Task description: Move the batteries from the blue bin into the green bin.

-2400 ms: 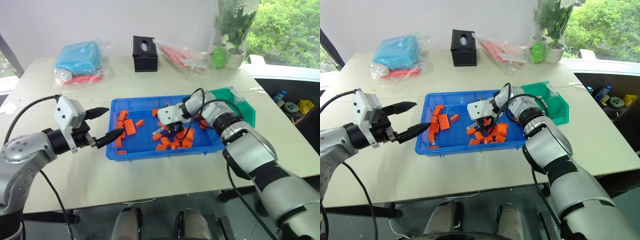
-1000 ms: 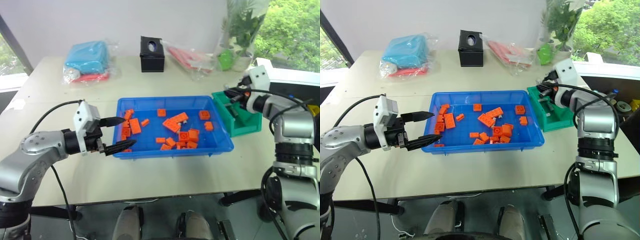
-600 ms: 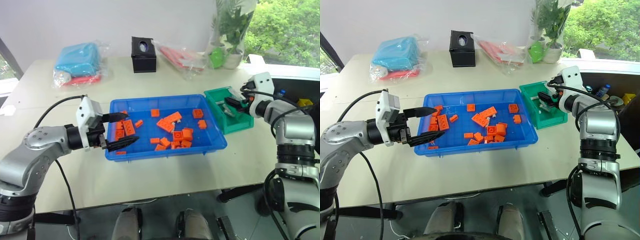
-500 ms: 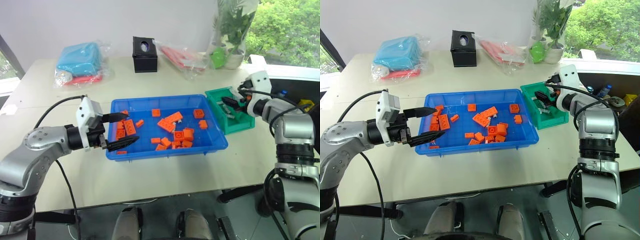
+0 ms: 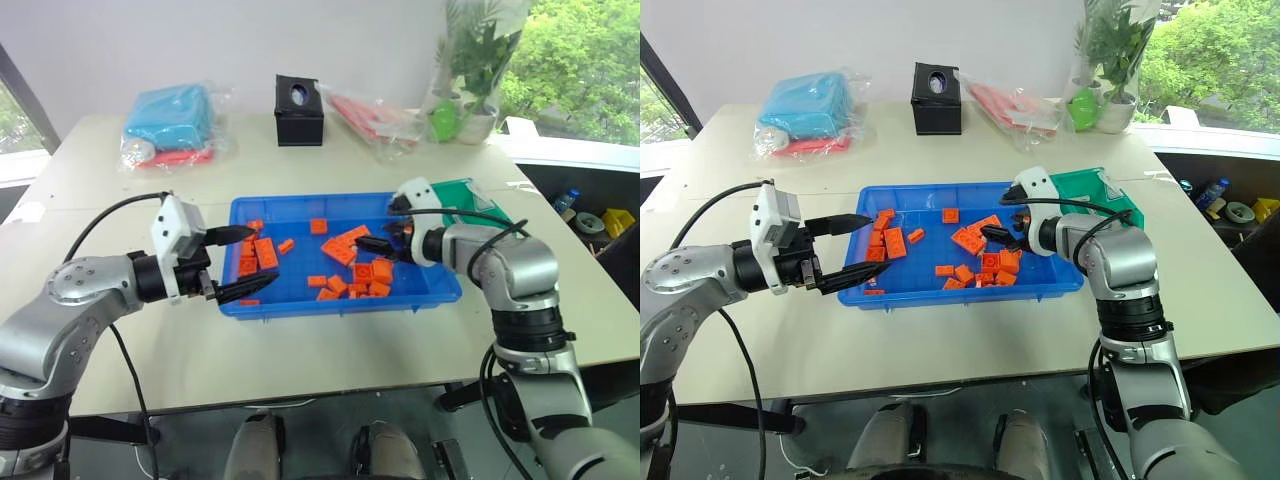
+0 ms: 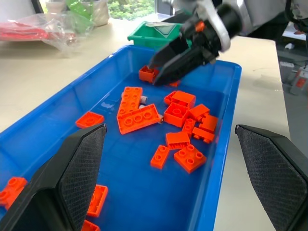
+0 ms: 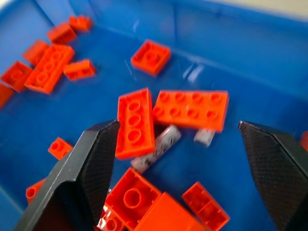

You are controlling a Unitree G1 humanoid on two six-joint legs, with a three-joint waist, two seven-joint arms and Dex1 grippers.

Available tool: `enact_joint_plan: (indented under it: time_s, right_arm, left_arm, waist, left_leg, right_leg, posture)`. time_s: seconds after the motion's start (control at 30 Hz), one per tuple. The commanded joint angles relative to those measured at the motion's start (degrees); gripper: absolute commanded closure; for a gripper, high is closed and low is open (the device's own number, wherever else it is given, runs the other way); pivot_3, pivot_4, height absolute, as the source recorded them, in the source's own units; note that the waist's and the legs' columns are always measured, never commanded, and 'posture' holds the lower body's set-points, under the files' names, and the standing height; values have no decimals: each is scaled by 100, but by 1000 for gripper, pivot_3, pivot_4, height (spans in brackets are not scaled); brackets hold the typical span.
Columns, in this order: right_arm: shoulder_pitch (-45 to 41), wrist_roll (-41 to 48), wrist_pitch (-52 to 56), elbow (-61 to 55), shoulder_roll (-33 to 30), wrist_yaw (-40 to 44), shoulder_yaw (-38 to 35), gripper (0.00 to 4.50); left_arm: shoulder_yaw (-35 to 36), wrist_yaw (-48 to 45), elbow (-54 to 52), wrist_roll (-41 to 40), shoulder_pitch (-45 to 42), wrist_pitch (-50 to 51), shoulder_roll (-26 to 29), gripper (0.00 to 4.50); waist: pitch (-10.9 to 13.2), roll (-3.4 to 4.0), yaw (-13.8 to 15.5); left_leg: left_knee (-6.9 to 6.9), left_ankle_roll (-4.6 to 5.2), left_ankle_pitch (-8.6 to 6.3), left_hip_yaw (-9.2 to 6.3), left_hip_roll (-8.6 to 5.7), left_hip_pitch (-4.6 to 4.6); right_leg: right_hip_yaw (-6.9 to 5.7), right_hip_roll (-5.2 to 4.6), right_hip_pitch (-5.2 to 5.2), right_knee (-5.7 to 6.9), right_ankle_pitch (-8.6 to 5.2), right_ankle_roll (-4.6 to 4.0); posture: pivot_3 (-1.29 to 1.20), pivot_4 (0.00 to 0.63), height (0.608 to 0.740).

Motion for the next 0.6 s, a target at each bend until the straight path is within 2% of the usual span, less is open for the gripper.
enact_joint_plan:
  time_s: [0.03,0.33,0.6]
  right_arm:
    - [-38,54,62,46,55,-68,185,454]
    - [25,124,-102,-22,-50,239,871,454]
    - [-239,-211,-810,777,-93,394,1428,454]
  left_arm:
    - [153,46,-129,-33,-81,-77,28,0]
    - [191,143,-159,-21,-49,-121,9,0]
    - [227,212,-154,-17,-69,-149,4,0]
  waist:
    - [1,1,-8]
    - [0,1,-3]
    - [0,0,-8]
  left_leg:
    - [0,0,0,0,0,0]
    - [-4,1,0,0,1,0]
    - [-4,1,0,2,0,1]
  right_leg:
    - [0,2,-1,2,0,1]
    - [0,5,-5,3,1,3]
    - [0,5,-5,2,1,3]
  posture:
    - [0,150,630]
    - [0,150,630]
    - [0,150,630]
